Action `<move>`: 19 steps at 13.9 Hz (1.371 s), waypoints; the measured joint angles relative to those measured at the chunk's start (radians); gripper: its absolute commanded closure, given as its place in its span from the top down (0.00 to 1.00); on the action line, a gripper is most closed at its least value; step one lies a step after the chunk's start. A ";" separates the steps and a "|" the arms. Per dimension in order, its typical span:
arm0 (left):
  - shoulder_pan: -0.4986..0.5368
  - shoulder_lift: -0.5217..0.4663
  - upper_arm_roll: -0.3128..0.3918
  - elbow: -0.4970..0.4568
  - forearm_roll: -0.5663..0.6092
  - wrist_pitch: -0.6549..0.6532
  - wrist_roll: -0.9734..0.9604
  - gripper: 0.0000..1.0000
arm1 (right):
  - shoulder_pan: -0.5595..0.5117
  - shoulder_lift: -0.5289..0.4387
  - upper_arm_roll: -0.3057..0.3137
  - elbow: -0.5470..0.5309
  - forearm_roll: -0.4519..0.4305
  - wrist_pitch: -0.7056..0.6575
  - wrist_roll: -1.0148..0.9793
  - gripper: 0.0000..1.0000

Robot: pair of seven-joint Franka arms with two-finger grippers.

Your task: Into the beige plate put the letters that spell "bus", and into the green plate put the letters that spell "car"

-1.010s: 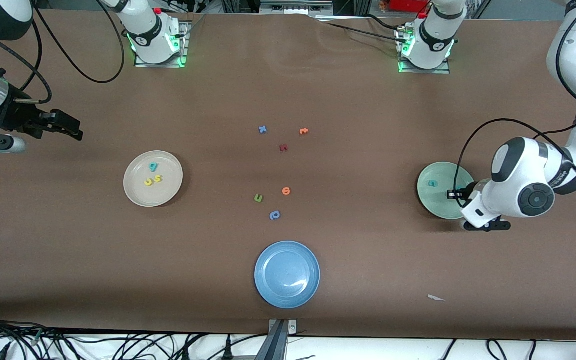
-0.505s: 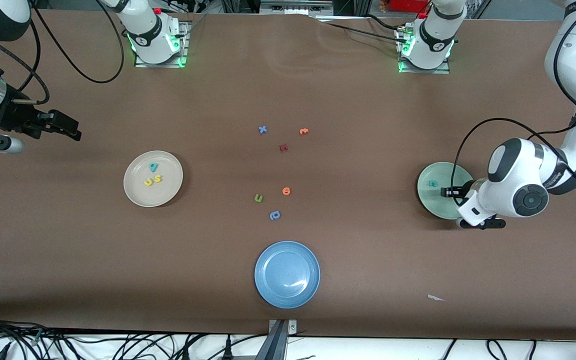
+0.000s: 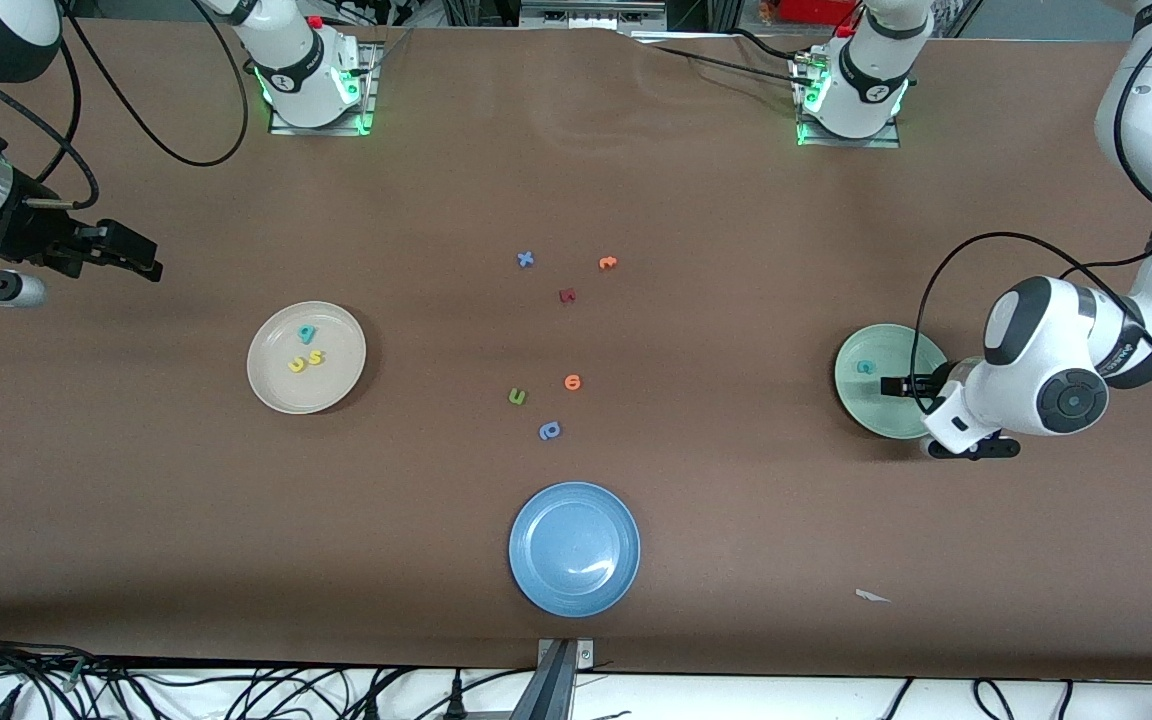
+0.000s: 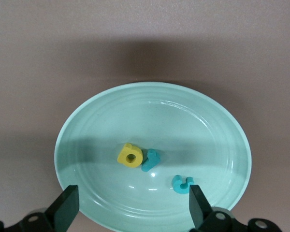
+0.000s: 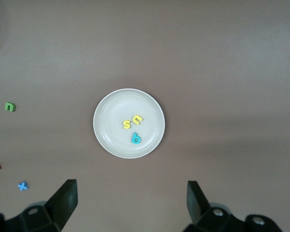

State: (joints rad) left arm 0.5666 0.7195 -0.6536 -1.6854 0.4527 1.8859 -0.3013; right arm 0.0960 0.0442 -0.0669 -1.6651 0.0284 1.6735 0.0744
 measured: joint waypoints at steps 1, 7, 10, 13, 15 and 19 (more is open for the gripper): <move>0.000 0.000 0.000 0.001 0.000 0.000 0.000 1.00 | 0.000 0.000 0.000 0.000 0.000 0.000 0.000 1.00; 0.000 -0.001 -0.006 0.020 0.000 0.001 0.000 1.00 | -0.001 0.002 0.000 0.000 0.000 0.000 0.000 1.00; 0.000 -0.003 -0.016 0.039 0.000 0.001 0.000 1.00 | -0.002 0.005 0.000 0.000 0.000 0.000 0.000 1.00; 0.000 -0.003 -0.017 0.041 0.000 0.001 0.000 1.00 | -0.002 0.006 0.000 0.000 0.000 0.000 0.000 1.00; 0.001 -0.003 -0.017 0.044 0.000 0.001 0.000 1.00 | -0.005 0.008 -0.002 0.000 0.000 0.000 0.000 1.00; 0.001 -0.003 -0.017 0.049 0.000 0.001 0.000 1.00 | -0.009 0.010 -0.003 0.000 0.000 0.000 0.000 1.00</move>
State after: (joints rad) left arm 0.5678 0.7164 -0.6702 -1.6368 0.4527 1.8869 -0.3013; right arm 0.0869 0.0542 -0.0699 -1.6651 0.0284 1.6730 0.0744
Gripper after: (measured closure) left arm 0.000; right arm 0.000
